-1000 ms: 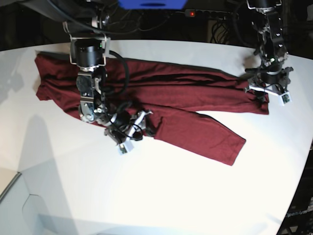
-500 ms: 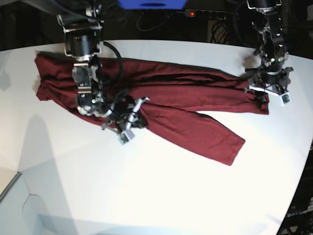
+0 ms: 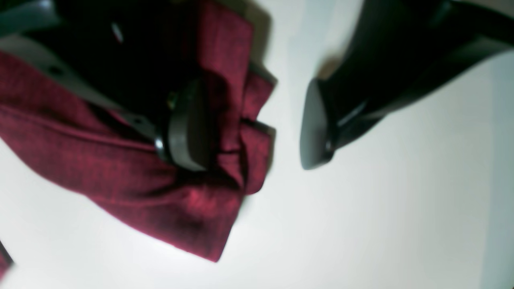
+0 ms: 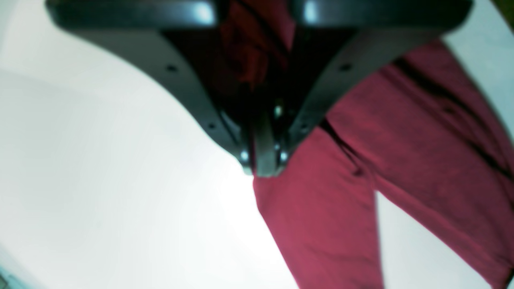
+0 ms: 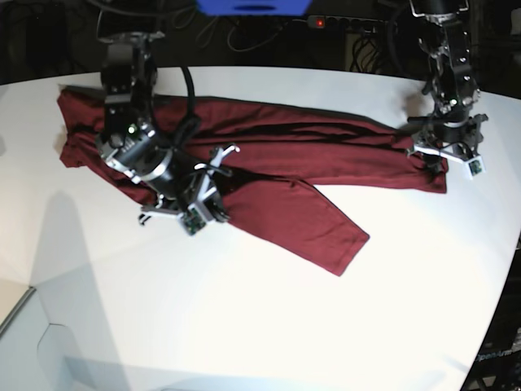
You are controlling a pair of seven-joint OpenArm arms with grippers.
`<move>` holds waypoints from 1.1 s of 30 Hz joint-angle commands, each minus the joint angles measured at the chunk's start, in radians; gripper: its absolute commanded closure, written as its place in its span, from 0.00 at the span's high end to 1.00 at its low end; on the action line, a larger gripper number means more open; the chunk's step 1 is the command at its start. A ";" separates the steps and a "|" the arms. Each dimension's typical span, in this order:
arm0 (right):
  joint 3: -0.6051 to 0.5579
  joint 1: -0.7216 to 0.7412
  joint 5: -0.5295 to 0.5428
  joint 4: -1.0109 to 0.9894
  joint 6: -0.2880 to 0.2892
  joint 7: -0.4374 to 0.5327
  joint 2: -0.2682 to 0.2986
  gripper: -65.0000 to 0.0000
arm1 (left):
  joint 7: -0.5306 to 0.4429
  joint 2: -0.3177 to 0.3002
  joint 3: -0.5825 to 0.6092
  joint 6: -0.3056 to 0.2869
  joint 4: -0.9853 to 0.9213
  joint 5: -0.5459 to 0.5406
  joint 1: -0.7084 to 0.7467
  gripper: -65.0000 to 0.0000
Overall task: Layout the t-shirt on the table in an organized manner, then fold the t-shirt properly
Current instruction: 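Grasp the hanging sleeve with the right gripper and lift it, then grasp the shirt's hem end with the left gripper and fold it inward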
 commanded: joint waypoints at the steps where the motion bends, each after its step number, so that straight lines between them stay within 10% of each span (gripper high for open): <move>1: -0.019 -0.011 0.025 0.047 0.004 0.023 -0.006 0.00 | -0.024 -0.011 -0.004 -0.001 0.016 0.001 -0.014 0.53; 11: -0.246 -0.195 0.022 0.127 0.004 0.029 -0.006 0.00 | -0.024 -0.011 -0.006 -0.001 0.023 0.001 -0.016 0.53; 33: -0.259 -0.178 0.020 -0.109 0.004 0.031 0.022 0.00 | -0.022 -0.012 -0.009 0.001 0.344 -0.126 0.050 0.57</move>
